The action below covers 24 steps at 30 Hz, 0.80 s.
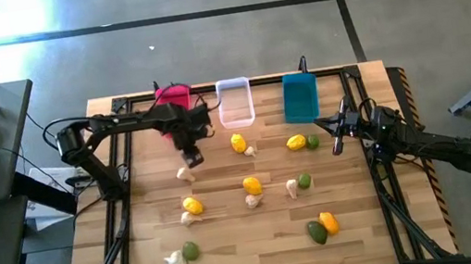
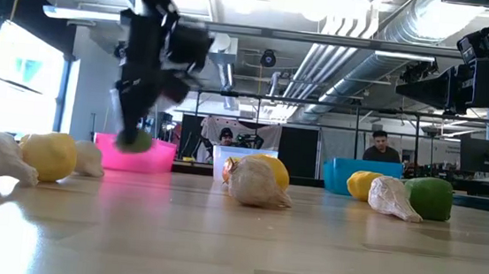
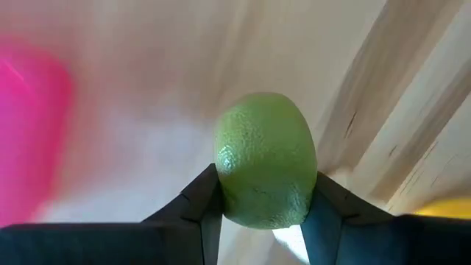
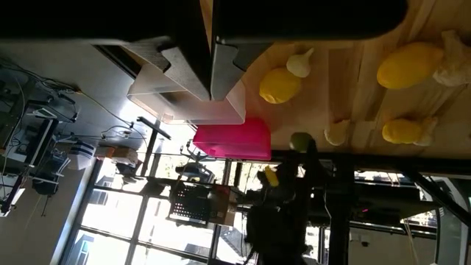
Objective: Sort produce into baskets
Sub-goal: Put the lime into the transparent bin
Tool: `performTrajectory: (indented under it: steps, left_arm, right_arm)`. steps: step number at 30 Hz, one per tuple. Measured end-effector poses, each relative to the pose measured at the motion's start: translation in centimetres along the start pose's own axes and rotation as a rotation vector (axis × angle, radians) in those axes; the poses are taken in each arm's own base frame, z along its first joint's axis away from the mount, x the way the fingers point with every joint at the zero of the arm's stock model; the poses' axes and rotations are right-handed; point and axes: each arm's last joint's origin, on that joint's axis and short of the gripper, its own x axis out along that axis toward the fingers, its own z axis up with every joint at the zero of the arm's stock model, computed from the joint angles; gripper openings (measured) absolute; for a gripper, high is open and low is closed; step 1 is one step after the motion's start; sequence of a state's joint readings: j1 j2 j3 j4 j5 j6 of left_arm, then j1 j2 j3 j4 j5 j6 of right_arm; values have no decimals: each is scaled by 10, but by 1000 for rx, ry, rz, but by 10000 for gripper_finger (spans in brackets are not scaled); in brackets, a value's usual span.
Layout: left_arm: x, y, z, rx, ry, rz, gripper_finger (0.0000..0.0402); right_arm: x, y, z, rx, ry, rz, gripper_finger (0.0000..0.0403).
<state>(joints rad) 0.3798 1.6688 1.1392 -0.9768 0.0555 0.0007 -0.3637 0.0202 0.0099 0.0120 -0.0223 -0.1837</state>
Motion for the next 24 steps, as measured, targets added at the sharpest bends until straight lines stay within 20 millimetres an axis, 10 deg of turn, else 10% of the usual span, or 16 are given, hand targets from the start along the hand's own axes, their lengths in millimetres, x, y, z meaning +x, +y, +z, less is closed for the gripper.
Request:
performTrajectory:
  steps: [10, 24]
  left_arm:
    - [-61, 26, 86, 217, -354, 171, 116]
    - [-9, 75, 149, 479, -236, 87, 116]
  right_arm:
    - [0, 0, 0, 0, 0, 0, 0]
    - [0, 0, 0, 0, 0, 0, 0]
